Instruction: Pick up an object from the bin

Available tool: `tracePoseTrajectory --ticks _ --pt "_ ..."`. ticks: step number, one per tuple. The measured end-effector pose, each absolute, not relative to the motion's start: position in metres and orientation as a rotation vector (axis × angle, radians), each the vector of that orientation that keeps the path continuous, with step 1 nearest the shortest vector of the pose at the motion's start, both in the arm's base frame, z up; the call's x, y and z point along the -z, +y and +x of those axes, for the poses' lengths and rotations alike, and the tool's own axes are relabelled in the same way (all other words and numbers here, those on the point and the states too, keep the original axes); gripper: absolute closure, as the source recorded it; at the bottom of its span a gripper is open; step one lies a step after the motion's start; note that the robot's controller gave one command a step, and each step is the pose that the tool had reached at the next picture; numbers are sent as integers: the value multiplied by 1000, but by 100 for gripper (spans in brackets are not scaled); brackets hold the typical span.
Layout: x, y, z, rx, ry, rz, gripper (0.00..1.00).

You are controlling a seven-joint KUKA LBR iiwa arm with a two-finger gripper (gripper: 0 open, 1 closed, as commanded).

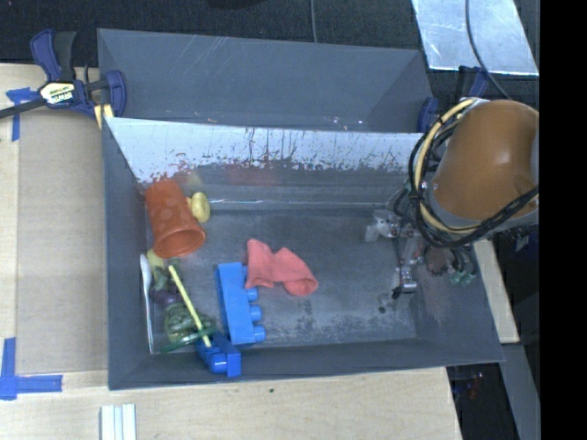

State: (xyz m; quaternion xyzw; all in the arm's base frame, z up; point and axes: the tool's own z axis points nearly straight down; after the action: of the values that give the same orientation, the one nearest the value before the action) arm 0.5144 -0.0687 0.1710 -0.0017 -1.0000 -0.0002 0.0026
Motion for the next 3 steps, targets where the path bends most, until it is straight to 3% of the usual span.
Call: tracePoseTrajectory --ticks 1,2,3 --pt "-175 -68 517 -1 -3145 -1 0" --pt "-109 -43 576 -3 -3155 27 0" --pt "-72 30 536 -4 -3156 -125 0"
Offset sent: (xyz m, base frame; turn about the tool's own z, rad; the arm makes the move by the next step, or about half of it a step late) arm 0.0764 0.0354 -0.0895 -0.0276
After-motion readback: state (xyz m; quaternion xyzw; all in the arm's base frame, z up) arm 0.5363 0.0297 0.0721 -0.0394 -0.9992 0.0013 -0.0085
